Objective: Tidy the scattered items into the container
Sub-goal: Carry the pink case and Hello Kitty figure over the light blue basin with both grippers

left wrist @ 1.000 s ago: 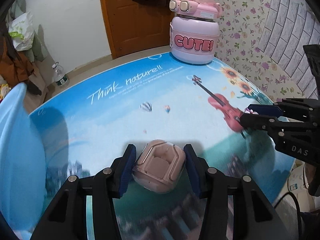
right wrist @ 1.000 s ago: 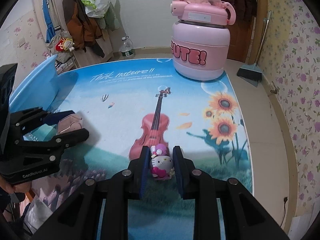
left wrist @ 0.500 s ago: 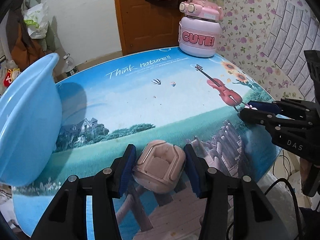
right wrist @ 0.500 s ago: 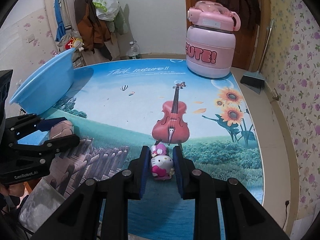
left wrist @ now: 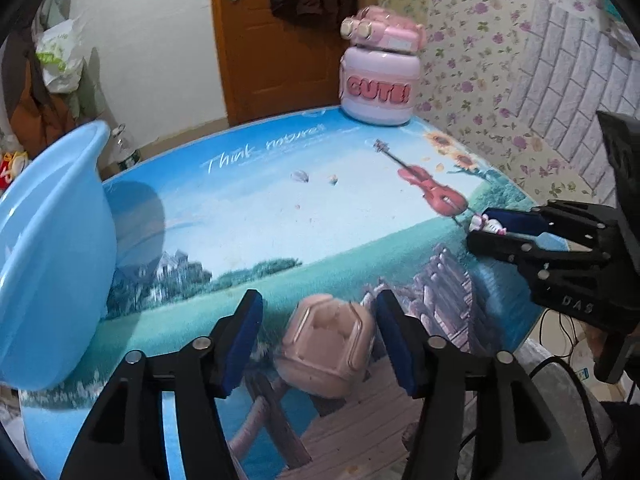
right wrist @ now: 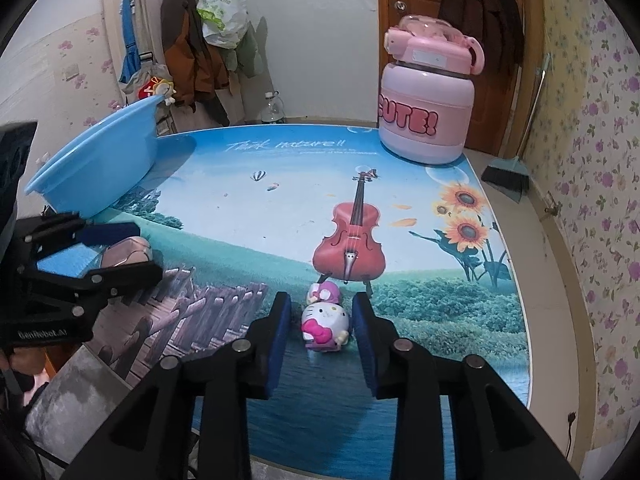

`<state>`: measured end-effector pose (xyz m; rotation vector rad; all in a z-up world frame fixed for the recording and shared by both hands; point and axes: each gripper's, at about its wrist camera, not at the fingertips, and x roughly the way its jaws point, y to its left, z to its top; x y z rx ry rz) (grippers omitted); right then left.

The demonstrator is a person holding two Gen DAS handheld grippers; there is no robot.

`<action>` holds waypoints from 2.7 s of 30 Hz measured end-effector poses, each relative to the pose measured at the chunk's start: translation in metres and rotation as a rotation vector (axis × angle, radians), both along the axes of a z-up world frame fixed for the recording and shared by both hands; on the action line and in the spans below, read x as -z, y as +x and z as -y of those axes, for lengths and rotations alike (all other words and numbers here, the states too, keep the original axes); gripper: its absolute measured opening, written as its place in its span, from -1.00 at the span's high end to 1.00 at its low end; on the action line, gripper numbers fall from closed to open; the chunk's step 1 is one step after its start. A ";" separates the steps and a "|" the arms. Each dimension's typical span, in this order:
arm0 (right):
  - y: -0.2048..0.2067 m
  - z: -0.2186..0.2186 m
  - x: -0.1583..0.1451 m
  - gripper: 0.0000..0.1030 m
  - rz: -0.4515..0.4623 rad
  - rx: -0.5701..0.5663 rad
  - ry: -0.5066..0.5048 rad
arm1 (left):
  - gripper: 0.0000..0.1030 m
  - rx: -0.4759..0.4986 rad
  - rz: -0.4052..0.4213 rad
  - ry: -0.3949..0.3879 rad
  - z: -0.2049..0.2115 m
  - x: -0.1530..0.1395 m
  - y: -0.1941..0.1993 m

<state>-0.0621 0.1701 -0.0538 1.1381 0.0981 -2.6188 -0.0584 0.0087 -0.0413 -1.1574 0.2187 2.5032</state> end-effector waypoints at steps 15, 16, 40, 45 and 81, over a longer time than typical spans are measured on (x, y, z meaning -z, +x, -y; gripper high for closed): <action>0.005 0.001 0.008 0.37 -0.109 -0.008 -0.008 | -0.03 0.078 -0.026 0.019 -0.001 0.011 0.001; 0.005 0.001 0.009 0.37 -0.116 -0.008 -0.009 | 0.08 0.079 -0.034 0.022 -0.001 0.011 0.002; 0.025 0.015 -0.019 0.54 -0.099 0.044 -0.042 | 0.16 -0.034 -0.107 0.085 0.022 -0.026 0.031; 0.027 0.024 -0.031 0.54 -0.099 0.051 -0.063 | 0.16 -0.064 -0.141 0.088 0.032 -0.043 0.047; -0.029 0.207 -0.123 0.54 -0.175 -0.300 -0.132 | 0.16 -0.506 -0.188 0.061 0.217 -0.092 0.020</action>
